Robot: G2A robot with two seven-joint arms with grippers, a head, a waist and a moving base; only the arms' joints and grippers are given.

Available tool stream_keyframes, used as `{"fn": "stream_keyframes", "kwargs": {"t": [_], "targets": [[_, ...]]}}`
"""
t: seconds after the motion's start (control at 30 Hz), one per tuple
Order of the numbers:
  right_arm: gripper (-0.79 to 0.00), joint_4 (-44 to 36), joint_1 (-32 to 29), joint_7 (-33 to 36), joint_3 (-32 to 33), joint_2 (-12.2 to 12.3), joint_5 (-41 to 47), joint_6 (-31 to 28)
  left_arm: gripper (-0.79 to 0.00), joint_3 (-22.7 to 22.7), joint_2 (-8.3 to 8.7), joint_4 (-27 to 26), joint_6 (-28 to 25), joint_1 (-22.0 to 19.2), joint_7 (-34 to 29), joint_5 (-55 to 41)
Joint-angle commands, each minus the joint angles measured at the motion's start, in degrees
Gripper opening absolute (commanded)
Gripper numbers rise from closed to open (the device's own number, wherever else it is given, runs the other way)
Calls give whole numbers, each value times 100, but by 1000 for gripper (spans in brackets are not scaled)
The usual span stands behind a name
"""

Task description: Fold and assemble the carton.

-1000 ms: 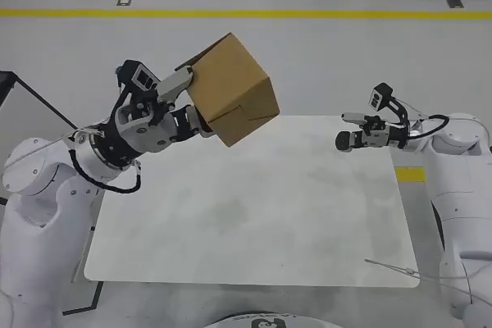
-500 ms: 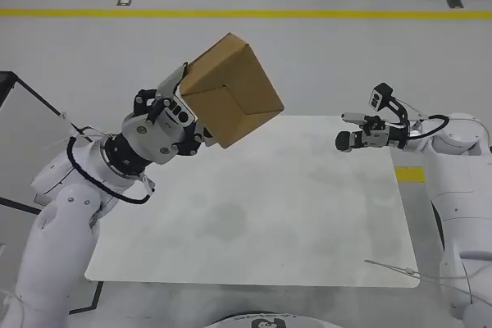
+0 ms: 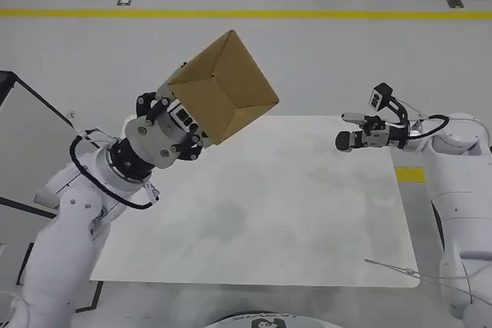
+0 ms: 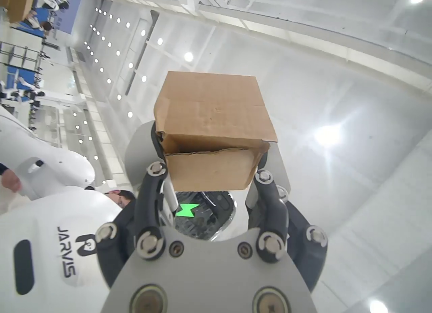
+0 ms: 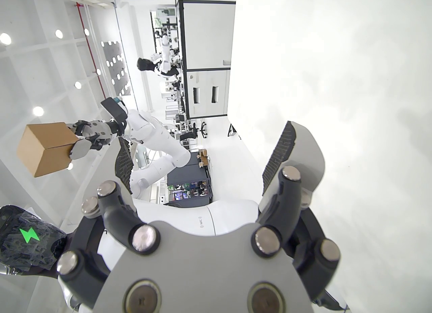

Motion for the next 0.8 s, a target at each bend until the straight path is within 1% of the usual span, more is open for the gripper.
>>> {"fn": "stream_keyframes", "kwargs": {"t": [0.0,0.1,0.3,0.37,0.43,0.5,0.57,0.67,0.77], "targets": [[0,0,0,0,0,0,0,0,-785,-3,-10,27,89,19,182,-249],[0,0,0,0,0,0,0,0,-785,-14,-28,30,101,55,313,-495],[0,0,0,0,0,0,0,0,-785,-39,-55,24,186,87,416,-685],[0,0,0,0,0,0,0,0,-785,-75,-58,7,202,58,395,-542],[0,0,0,0,0,0,0,0,-785,-134,-51,-29,184,11,332,-74],[0,0,0,0,0,0,0,0,-785,-169,-19,-118,319,-66,215,864],[0,0,0,0,0,0,0,0,-785,-147,3,-145,348,-96,-65,1606],[0,0,0,0,0,0,0,0,-785,-132,25,-114,218,-139,-527,2392],[0,0,0,0,0,0,0,0,-785,-135,40,-68,19,-163,-886,2952]]}}
